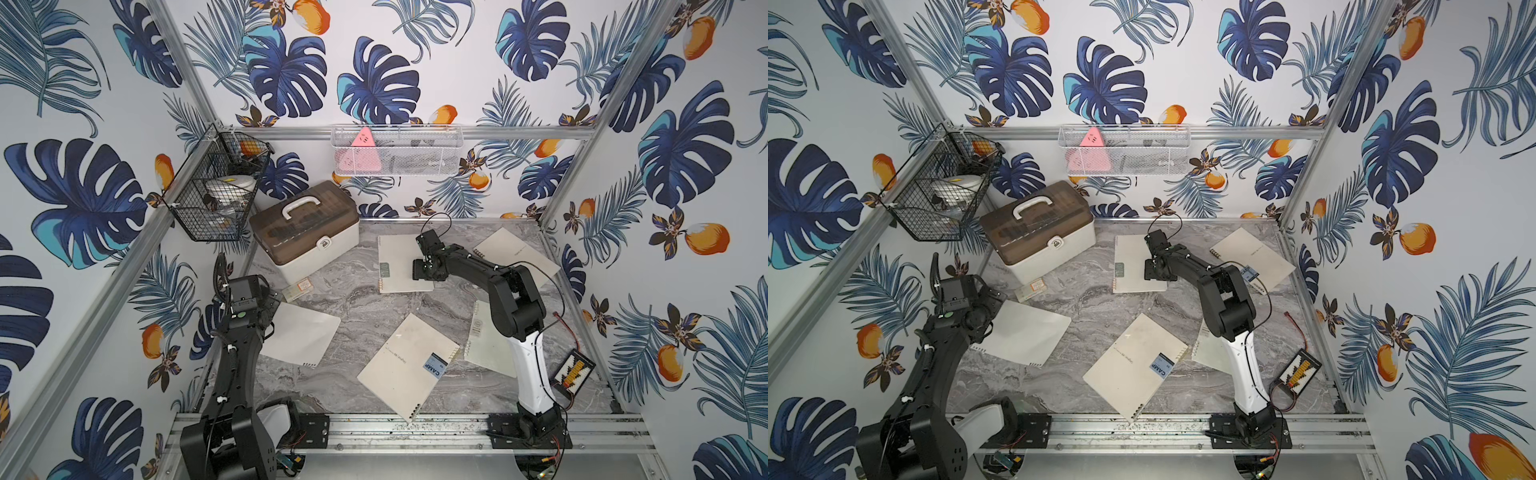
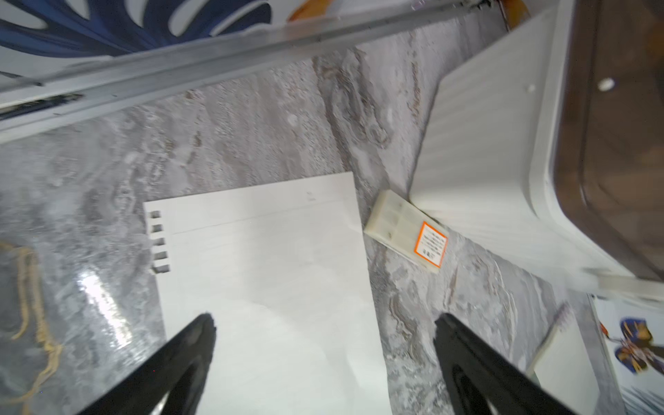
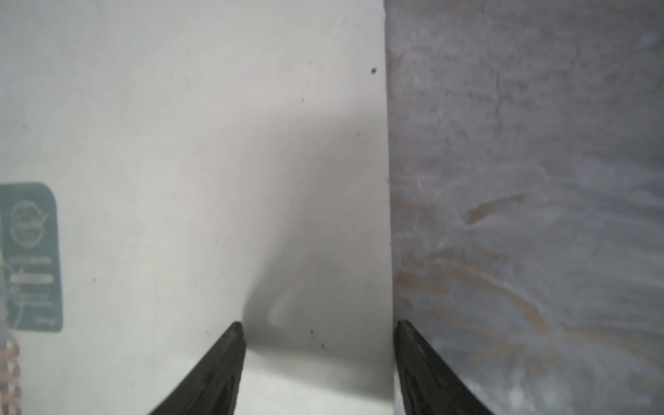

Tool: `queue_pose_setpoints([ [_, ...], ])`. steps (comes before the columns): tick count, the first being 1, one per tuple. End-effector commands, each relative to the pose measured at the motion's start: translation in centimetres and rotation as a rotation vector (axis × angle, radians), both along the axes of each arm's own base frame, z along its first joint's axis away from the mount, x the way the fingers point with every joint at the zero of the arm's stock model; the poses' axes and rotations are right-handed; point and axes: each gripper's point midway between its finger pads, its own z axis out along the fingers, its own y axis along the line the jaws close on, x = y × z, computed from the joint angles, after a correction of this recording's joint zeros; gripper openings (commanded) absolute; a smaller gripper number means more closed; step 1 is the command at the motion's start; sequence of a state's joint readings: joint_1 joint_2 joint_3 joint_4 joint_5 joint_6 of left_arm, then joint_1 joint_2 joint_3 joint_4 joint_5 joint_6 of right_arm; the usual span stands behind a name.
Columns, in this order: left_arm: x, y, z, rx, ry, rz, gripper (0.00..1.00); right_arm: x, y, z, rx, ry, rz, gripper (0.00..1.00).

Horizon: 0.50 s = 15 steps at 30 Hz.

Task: Tear off pages from different notebooks
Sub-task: Move the notebook to the center of the board.

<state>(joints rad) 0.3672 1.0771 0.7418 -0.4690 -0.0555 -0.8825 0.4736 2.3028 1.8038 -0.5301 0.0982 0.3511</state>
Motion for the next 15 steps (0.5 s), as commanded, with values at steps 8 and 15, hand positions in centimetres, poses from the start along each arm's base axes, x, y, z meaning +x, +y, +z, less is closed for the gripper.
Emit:
queue_pose_setpoints([
  [8,4.3,-7.4,3.3,-0.02,-0.217,-0.379,0.99,-6.6,-1.5,7.9,0.102,-0.026,0.054,0.69],
  [15,5.0,-10.2,3.6,0.011,-0.218,-0.482,0.99,-10.7,-0.5,2.8,0.078,0.084,0.075,0.58],
])
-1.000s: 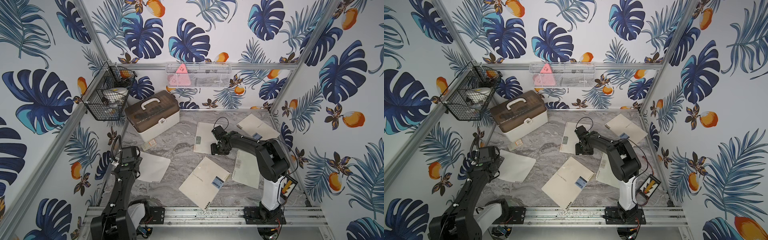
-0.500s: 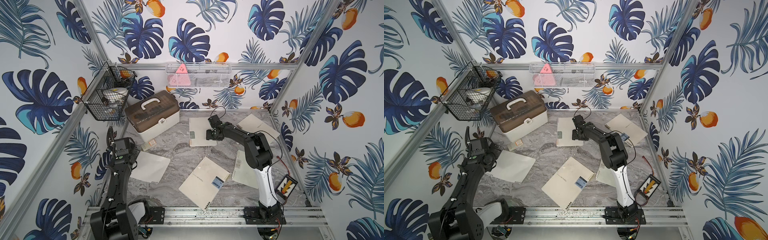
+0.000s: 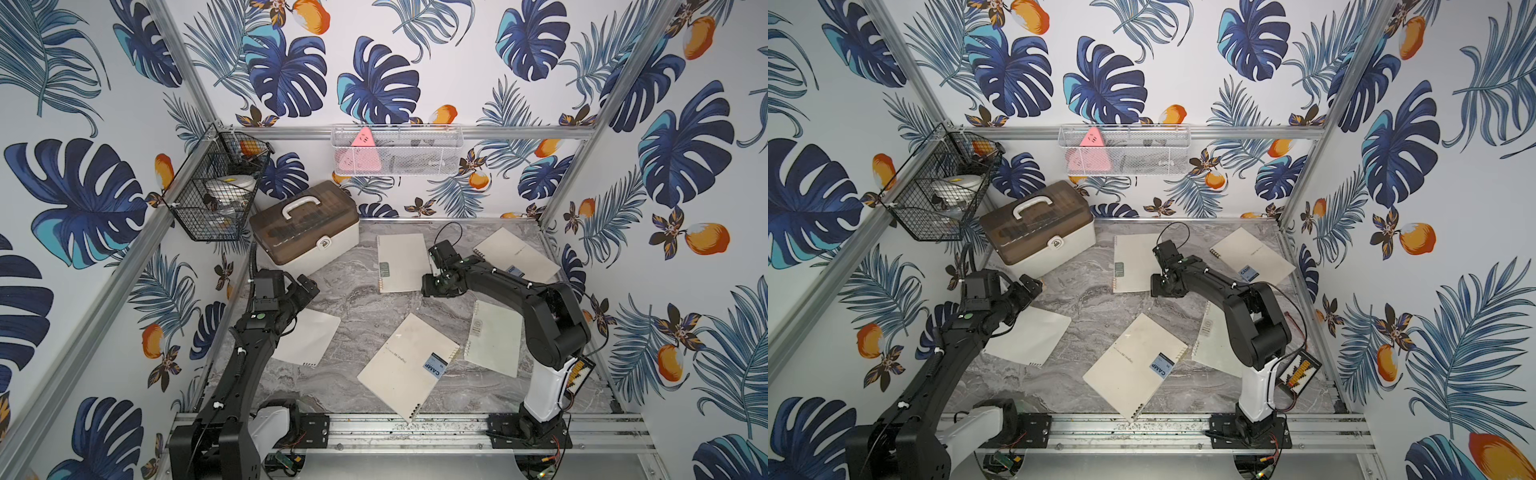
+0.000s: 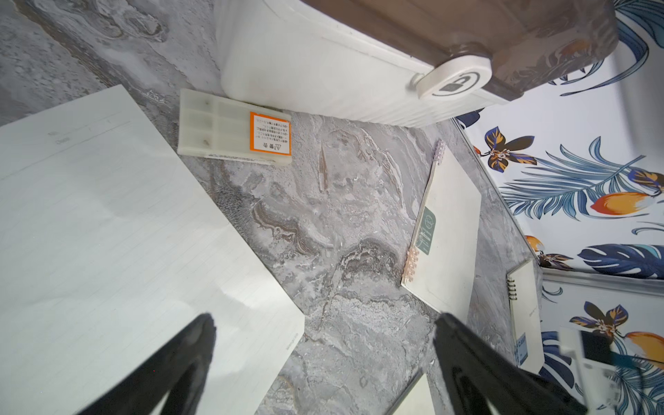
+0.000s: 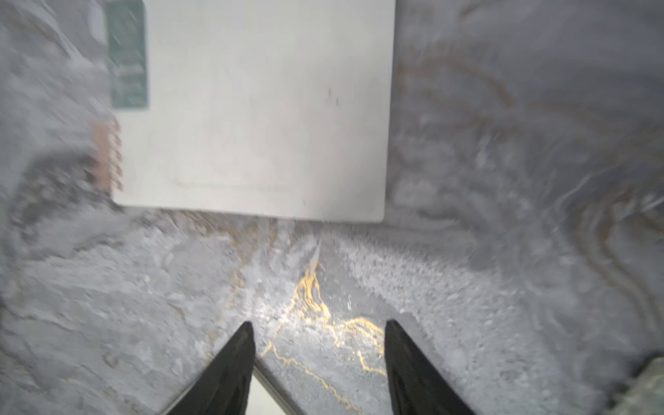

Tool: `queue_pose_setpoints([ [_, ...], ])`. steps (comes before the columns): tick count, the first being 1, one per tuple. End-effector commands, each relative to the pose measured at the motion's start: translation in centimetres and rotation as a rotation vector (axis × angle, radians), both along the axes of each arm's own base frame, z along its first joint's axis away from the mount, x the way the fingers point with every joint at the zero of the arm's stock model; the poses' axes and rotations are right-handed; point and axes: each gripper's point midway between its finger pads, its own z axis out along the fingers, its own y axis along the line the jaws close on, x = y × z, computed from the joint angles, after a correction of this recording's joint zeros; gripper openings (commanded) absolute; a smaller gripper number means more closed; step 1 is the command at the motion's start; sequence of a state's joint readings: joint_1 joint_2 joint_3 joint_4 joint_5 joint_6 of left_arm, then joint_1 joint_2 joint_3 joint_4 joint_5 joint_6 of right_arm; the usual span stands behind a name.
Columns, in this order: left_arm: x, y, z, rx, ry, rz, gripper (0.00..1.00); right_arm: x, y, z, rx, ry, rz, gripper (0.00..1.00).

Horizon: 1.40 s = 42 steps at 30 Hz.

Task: Tear off pages from different notebooks
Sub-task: Move the notebook to the center of the board.

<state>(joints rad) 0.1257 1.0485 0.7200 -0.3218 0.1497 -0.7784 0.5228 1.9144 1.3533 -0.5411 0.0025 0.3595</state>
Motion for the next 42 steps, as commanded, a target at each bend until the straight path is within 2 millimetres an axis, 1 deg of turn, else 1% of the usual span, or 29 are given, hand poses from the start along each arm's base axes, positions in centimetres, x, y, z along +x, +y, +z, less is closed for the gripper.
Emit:
queue_pose_setpoints([
  [1,0.6,-0.2,1.2,0.034,-0.064,-0.025,0.99,0.8,1.2,-0.6,0.019,-0.008,-0.002,0.58],
  [3,0.4,-0.5,1.3,0.028,-0.07,-0.033,0.99,1.3,1.9,-1.8,0.002,0.014,0.009,0.56],
  [4,0.4,-0.7,1.3,0.025,-0.072,-0.041,0.99,1.4,2.1,-2.9,-0.011,0.033,0.009,0.55],
  [6,0.2,-1.1,1.2,0.014,-0.071,-0.057,0.99,2.5,2.3,-4.2,-0.04,0.037,-0.004,0.53],
  [10,-0.3,-1.9,0.9,-0.002,-0.072,-0.085,0.99,4.5,3.1,-6.0,-0.067,0.045,-0.005,0.49],
  [12,-0.5,-2.4,0.8,-0.013,-0.076,-0.102,0.99,5.7,4.3,-6.5,-0.046,0.041,0.009,0.48],
  [14,-0.7,-3.0,0.6,-0.023,-0.078,-0.119,0.99,7.2,5.6,-6.4,-0.02,0.014,0.029,0.47],
  [15,-0.8,-3.5,0.5,-0.026,-0.077,-0.131,0.99,7.7,6.3,-6.0,-0.014,0.012,0.041,0.46],
  [16,-0.8,-3.9,0.3,-0.026,-0.071,-0.141,0.99,8.0,6.5,-5.5,-0.025,0.017,0.048,0.46],
  [17,-0.9,-4.3,0.2,-0.022,-0.065,-0.156,0.99,8.1,6.8,-4.4,-0.041,0.013,0.06,0.46],
  [19,-1.2,-5.3,-0.3,-0.01,-0.042,-0.187,0.99,7.9,6.8,-1.3,-0.04,-0.027,0.074,0.48],
  [20,-1.2,-5.8,-0.4,-0.005,-0.034,-0.204,0.99,6.6,7.5,0.4,-0.017,-0.048,0.107,0.5],
  [21,-1.2,-6.1,-0.5,0.0,-0.028,-0.218,0.99,5.2,7.5,2.4,0.004,-0.076,0.13,0.52],
  [22,-1.2,-6.3,-0.6,0.002,-0.022,-0.224,0.99,4.0,7.2,4.0,0.015,-0.105,0.144,0.54],
  [23,-1.2,-6.5,-0.6,0.001,-0.019,-0.232,0.99,2.0,6.9,5.7,0.03,-0.138,0.179,0.57],
  [24,-1.1,-6.7,-0.7,0.001,-0.016,-0.242,0.99,-0.6,6.5,6.9,0.039,-0.171,0.223,0.59],
  [26,-1.1,-6.7,-0.8,0.007,-0.007,-0.251,0.99,-5.2,6.3,8.4,0.065,-0.209,0.317,0.61],
  [27,-1.1,-6.7,-0.7,0.014,-0.002,-0.255,0.99,-7.9,6.3,8.5,0.077,-0.218,0.383,0.61],
  [28,-1.1,-6.7,-0.7,0.023,0.004,-0.259,0.99,-10.1,6.6,9.2,0.094,-0.242,0.456,0.62],
  [29,-1.1,-6.5,-0.7,0.033,0.01,-0.259,0.99,-13.4,6.7,8.7,0.089,-0.252,0.553,0.63],
  [30,-1.2,-6.5,-0.7,0.043,0.016,-0.26,0.99,-16.2,7.1,8.7,0.083,-0.28,0.656,0.63],
  [32,-1.4,-6.2,-0.7,0.059,0.024,-0.259,0.99,-20.8,7.5,8.7,0.061,-0.355,0.881,0.66],
  [34,-1.6,-6.0,-0.8,0.072,0.034,-0.255,0.99,-24.1,7.7,8.2,0.049,-0.429,1.108,0.72],
  [35,-1.7,-5.9,-0.8,0.076,0.035,-0.255,0.99,-25.2,7.7,7.9,0.043,-0.463,1.201,0.74],
  [36,-1.8,-5.9,-0.9,0.076,0.039,-0.257,0.99,-25.6,7.6,7.5,0.033,-0.489,1.26,0.77],
  [38,-1.9,-5.9,-1.1,0.08,0.047,-0.259,0.99,-27.8,6.8,6.2,0.01,-0.467,1.483,0.81],
  [40,-2.1,-5.9,-1.4,0.077,0.06,-0.258,0.99,-28.8,5.9,5.0,-0.025,-0.432,1.611,0.82],
  [41,-2.2,-5.9,-1.5,0.077,0.061,-0.261,0.99,-29.8,5.5,4.5,-0.022,-0.409,1.708,0.82],
  [42,-2.2,-5.9,-1.7,0.077,0.064,-0.261,0.99,-30.3,5.2,4.0,-0.022,-0.402,1.773,0.83],
])
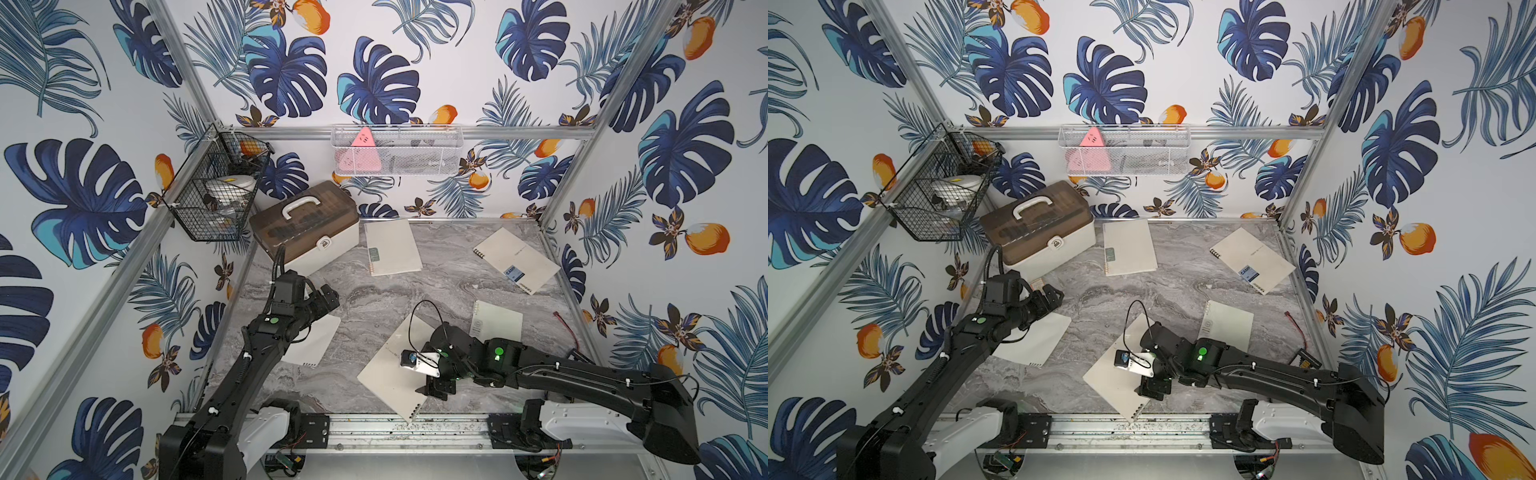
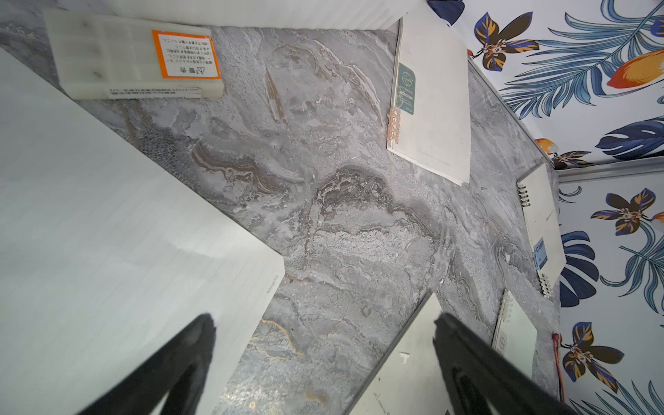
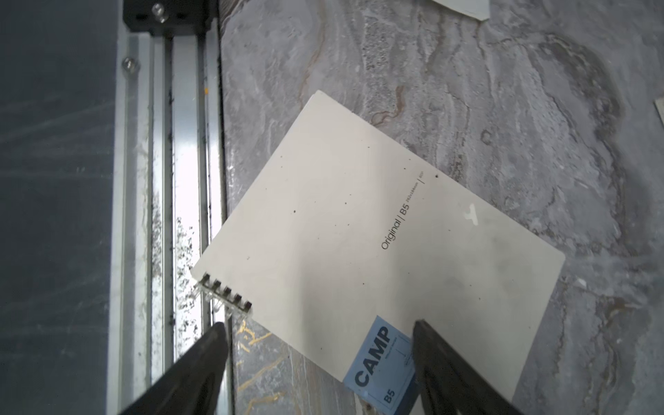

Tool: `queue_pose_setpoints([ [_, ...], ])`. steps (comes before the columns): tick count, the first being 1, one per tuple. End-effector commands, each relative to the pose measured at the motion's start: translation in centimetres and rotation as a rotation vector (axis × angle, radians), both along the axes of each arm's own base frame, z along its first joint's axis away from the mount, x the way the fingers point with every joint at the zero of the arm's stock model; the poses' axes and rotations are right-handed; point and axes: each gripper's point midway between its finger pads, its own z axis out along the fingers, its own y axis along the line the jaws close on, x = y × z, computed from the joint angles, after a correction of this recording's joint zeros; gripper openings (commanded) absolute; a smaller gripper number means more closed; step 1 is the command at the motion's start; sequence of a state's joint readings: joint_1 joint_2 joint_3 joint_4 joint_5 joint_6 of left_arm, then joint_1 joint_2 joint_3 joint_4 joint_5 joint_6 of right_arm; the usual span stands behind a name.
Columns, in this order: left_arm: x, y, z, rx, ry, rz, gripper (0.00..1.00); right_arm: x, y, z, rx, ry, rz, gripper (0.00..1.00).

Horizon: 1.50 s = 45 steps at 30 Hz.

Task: Tear off pages from different notebooks
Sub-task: Move the notebook to the center of the board.

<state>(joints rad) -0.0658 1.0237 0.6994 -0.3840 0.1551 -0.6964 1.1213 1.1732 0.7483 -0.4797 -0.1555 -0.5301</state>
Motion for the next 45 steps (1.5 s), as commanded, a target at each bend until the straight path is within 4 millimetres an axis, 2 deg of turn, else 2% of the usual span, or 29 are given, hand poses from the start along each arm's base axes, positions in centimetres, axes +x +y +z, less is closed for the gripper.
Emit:
queue_pose_setpoints([
  [1,-0.4,0.2,-0.5,0.025,0.018,-0.008,0.99,-3.1,-1.3,-1.8,-0.068,-0.045,0.372,0.83],
  [5,-0.4,0.2,-1.0,0.028,0.034,-0.009,0.99,-3.1,-0.8,-3.2,-0.037,-0.098,0.425,0.82],
  [12,-0.4,0.1,-1.6,0.023,0.048,-0.013,0.99,-2.1,-0.3,-6.2,-0.119,-0.192,0.425,0.83],
  [15,-0.5,0.3,-1.9,0.031,0.059,-0.004,0.99,-1.6,1.0,-6.6,-0.098,-0.228,0.417,0.88],
  [18,-0.6,0.5,-2.0,0.04,0.066,0.006,0.99,-0.3,3.0,-6.4,-0.066,-0.238,0.337,0.91],
  [23,-0.6,0.9,-1.8,0.054,0.065,0.018,0.99,3.5,6.1,-7.0,-0.116,-0.23,0.103,0.9],
  [27,-0.7,1.1,-1.9,0.063,0.073,0.023,0.99,5.0,7.6,-8.0,-0.12,-0.213,-0.001,0.9],
  [30,-0.8,1.3,-2.0,0.069,0.08,0.036,0.99,8.3,8.7,-7.6,-0.103,-0.186,-0.218,0.9],
  [34,-1.0,1.7,-1.9,0.076,0.077,0.065,0.99,14.3,9.5,-6.3,-0.144,-0.118,-0.623,0.91],
  [38,-1.7,1.8,-1.8,0.051,0.079,0.099,0.99,16.0,10.0,-3.8,-0.083,-0.011,-0.777,0.92],
  [40,-2.4,1.3,-2.2,0.008,0.083,0.101,0.99,16.6,9.5,-2.1,0.004,0.056,-0.814,0.94],
  [42,-3.2,0.5,-2.7,-0.037,0.081,0.091,0.99,17.9,7.9,-1.1,0.082,0.146,-0.837,0.94],
  [45,-4.8,-1.4,-3.9,-0.098,0.099,0.067,0.99,21.3,3.4,-2.2,0.084,0.239,-0.918,0.94],
])
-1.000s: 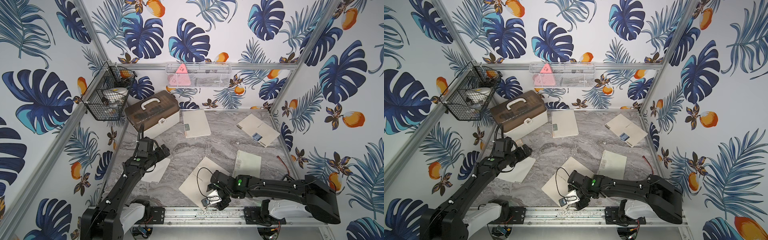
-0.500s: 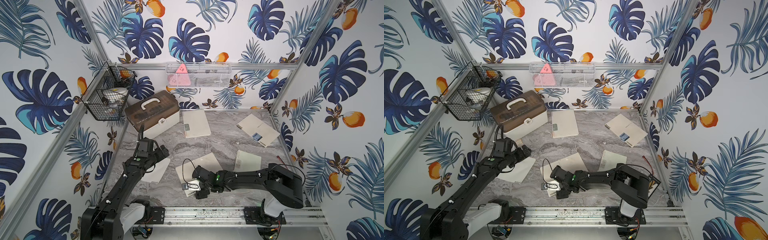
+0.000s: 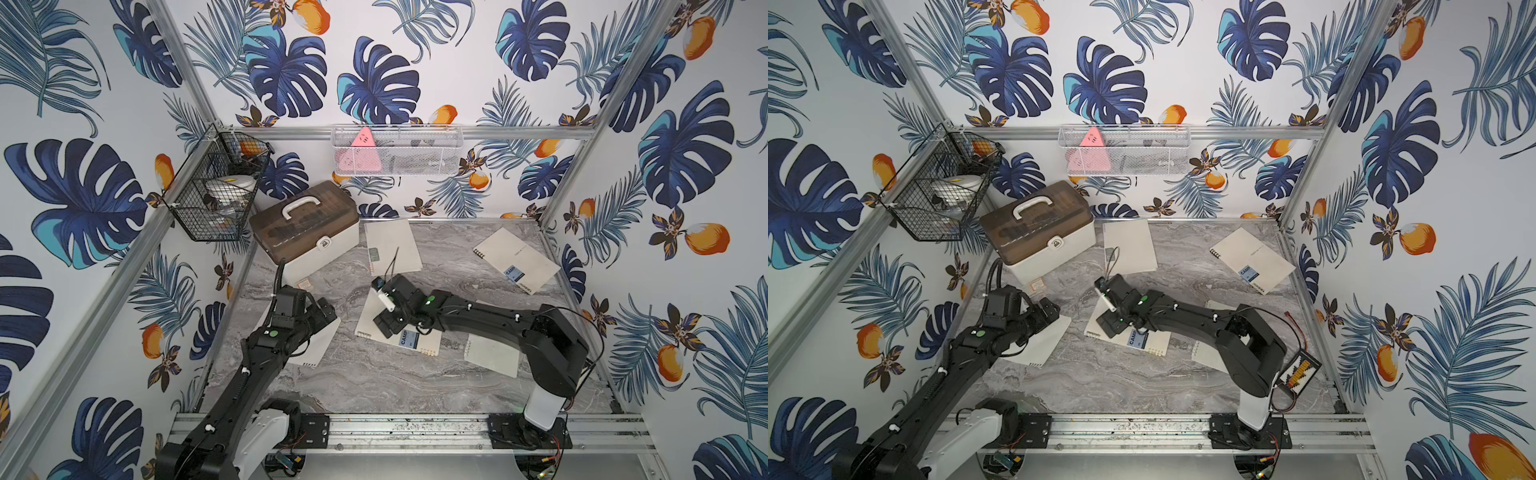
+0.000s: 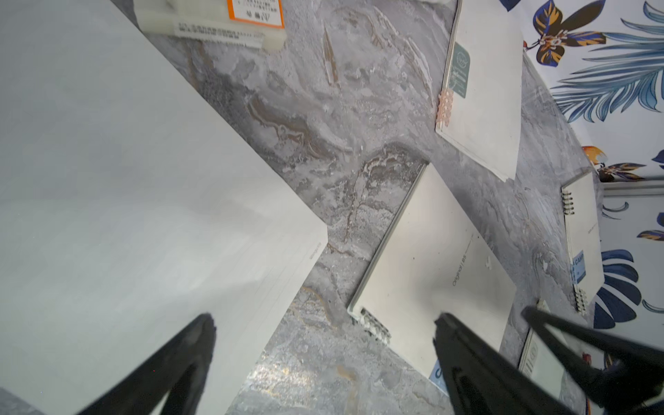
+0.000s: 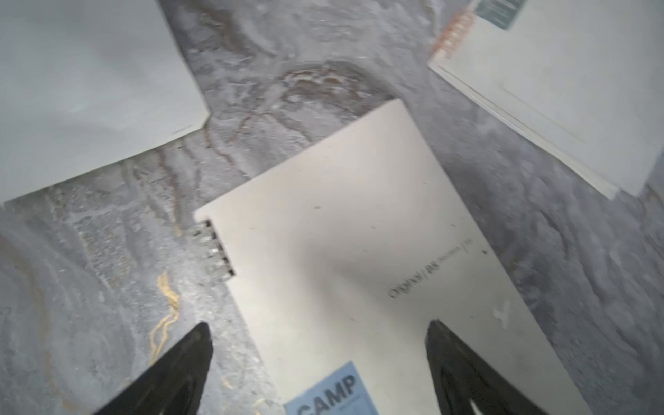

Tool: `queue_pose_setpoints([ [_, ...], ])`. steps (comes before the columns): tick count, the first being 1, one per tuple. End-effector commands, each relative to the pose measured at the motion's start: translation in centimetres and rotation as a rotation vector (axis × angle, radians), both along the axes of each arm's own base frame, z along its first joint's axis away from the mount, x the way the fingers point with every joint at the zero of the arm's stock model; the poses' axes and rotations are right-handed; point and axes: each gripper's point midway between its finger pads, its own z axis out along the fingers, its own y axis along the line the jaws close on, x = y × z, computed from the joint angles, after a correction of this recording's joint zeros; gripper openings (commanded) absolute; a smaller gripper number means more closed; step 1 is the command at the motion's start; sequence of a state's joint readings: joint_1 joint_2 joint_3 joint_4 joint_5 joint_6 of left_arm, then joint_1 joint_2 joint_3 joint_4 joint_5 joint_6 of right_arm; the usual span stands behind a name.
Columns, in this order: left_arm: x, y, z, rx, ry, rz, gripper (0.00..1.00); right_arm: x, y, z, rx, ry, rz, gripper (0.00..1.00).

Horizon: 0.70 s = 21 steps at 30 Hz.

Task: Tear off pages from different notebooks
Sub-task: Move the notebook to the center of the board.

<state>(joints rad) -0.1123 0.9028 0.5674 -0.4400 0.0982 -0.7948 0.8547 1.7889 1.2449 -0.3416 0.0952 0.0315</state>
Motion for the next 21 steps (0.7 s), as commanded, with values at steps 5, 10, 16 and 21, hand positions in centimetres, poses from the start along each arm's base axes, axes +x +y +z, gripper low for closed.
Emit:
queue_pose_setpoints([
  [5,-2.1,-5.1,-1.7,-0.125,0.004,-0.039,0.99,5.4,-7.1,-3.5,0.035,0.221,-0.155,0.92],
  [10,-0.8,-9.8,-1.9,-0.103,-0.012,-0.131,0.99,7.5,-8.4,-5.8,0.082,0.324,-0.19,0.9],
  [16,1.7,-13.1,-4.8,-0.046,0.042,-0.178,0.99,5.3,-9.2,-7.2,0.063,0.403,-0.203,0.88],
  [21,4.0,-15.0,-6.9,-0.011,0.078,-0.221,0.99,1.6,-10.2,-6.1,0.095,0.462,-0.212,0.85],
])
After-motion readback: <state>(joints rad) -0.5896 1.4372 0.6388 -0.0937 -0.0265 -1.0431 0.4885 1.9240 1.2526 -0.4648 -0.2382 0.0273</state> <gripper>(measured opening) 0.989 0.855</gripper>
